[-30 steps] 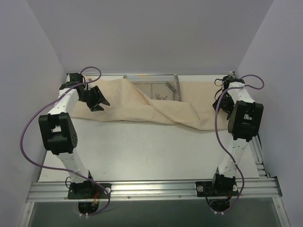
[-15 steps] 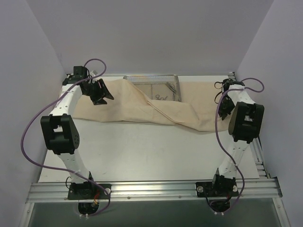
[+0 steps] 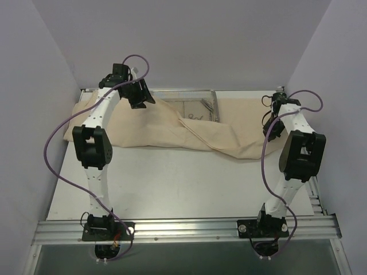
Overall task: Open and lay out the surgical kit
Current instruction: Open the surgical kit at the center of the board.
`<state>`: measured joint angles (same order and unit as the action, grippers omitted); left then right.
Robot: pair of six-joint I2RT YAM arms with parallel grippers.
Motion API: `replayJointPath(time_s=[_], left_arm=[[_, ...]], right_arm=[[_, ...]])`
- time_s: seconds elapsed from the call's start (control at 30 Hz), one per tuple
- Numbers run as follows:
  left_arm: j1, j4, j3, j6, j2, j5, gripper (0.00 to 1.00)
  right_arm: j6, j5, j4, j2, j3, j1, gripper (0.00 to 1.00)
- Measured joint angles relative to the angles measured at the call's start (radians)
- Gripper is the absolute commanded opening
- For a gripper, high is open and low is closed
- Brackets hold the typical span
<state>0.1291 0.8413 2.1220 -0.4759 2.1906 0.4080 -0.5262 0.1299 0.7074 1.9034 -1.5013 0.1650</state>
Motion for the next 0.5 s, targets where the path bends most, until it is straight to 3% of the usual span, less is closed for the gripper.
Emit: replayJointPath(time_s=[0.27, 0.5], left_arm=[[0.116, 0.103, 0.354, -0.114, 0.214, -0.134, 0.59], [0.198, 0.184, 0.410, -0.269, 0.249, -0.229, 0.60]], right_arm=[[0.005, -0.045, -0.034, -0.004, 0.007, -0.042, 0.00], [0.019, -0.045, -0.068, -0.090, 0.084, -0.044, 0.00]])
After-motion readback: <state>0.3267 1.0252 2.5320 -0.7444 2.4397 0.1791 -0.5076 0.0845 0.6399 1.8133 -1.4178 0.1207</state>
